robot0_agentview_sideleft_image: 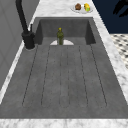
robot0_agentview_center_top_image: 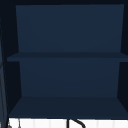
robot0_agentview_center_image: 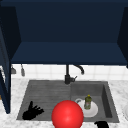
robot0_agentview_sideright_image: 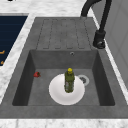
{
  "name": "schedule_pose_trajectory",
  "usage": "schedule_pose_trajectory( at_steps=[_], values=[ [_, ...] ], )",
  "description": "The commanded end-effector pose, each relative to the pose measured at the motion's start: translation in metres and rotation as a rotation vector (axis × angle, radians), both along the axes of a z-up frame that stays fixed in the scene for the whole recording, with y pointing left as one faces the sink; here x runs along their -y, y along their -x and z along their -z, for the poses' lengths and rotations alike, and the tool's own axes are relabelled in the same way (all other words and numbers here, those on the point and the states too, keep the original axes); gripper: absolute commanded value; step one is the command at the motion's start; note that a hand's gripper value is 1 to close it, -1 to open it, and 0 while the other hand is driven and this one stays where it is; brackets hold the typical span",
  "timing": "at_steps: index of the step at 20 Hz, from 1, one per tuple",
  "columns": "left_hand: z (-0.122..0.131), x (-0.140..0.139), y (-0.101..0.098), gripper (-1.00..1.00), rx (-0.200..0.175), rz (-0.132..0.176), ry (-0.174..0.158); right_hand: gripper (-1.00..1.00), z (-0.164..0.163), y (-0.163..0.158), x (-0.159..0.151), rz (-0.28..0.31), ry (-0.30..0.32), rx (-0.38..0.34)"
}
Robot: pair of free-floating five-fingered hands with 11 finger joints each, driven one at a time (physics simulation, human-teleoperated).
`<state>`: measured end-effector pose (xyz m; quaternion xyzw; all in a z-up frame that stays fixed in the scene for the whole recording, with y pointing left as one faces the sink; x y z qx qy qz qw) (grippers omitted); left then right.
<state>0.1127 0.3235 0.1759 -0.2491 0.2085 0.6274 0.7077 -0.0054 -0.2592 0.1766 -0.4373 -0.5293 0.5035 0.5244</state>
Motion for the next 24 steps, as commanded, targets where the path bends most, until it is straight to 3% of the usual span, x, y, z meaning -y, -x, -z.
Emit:
schedule_pose_trajectory(
  at_steps=[1, 24],
  values=[
    [0.001, 0.008, -0.002, -1.0, -0.125, 0.029, 0.065, 0.0, 0.0, 0.0, 0.0, 0.0, 0.0, 0.0],
    [0.007, 0.046, -0.009, -1.0, -0.201, -0.039, 0.083, 0.0, 0.0, 0.0, 0.0, 0.0, 0.0, 0.0]
  ],
)
